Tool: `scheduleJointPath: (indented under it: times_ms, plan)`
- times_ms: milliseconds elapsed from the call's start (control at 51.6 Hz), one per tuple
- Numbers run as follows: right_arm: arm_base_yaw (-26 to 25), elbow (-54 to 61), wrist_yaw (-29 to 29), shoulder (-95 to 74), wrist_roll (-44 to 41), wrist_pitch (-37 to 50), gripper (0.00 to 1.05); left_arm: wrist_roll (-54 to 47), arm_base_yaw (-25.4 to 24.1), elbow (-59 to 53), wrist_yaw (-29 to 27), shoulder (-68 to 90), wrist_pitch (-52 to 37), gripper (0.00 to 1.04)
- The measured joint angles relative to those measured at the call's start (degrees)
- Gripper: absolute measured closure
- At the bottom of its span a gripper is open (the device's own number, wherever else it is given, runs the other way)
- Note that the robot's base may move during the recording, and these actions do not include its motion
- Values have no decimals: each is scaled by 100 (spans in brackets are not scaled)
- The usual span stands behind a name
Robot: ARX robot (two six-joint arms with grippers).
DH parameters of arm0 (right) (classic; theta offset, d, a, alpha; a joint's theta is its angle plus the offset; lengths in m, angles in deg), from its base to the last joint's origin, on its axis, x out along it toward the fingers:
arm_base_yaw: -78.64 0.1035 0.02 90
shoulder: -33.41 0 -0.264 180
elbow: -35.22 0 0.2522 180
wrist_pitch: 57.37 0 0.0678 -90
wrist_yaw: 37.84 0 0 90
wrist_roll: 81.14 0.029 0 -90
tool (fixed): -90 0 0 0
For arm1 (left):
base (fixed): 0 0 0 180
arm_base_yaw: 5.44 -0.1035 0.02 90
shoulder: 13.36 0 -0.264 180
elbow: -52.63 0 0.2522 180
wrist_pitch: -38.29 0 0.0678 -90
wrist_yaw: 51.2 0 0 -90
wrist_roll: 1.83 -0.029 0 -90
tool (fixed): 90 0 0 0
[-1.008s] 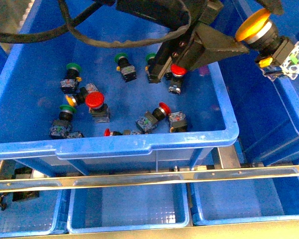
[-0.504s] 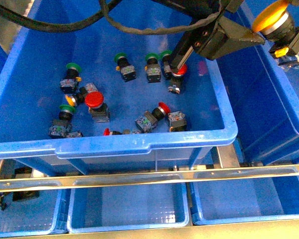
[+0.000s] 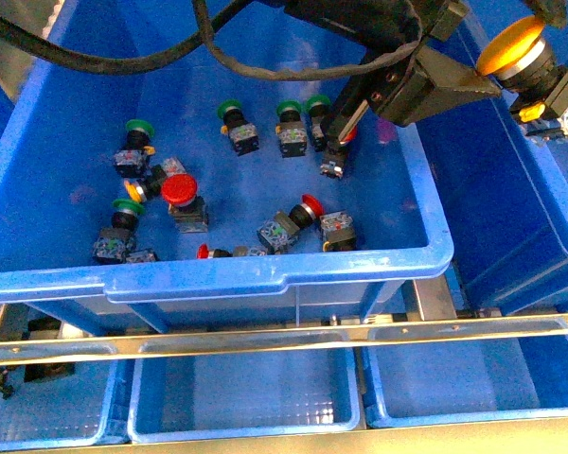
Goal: Pick red and yellow buttons and place in box
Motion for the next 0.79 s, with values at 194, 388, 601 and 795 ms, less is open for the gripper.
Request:
scheduleJointPath:
  times_ms: [194, 388, 601, 795]
  plan:
    - [745, -26, 197, -846, -210, 960, 7, 2, -7, 0, -2, 0, -28, 70]
    - [772, -153, 586, -1725, -942, 1510, 7, -4, -15, 0, -2, 0, -28, 70]
    - [538, -424, 935, -2544, -1967, 1725, 7, -48, -22, 0, -4, 0, 0, 70]
    - [120, -619, 1102, -3045, -2752, 1709, 7, -63, -22, -11, -11, 0, 4, 70]
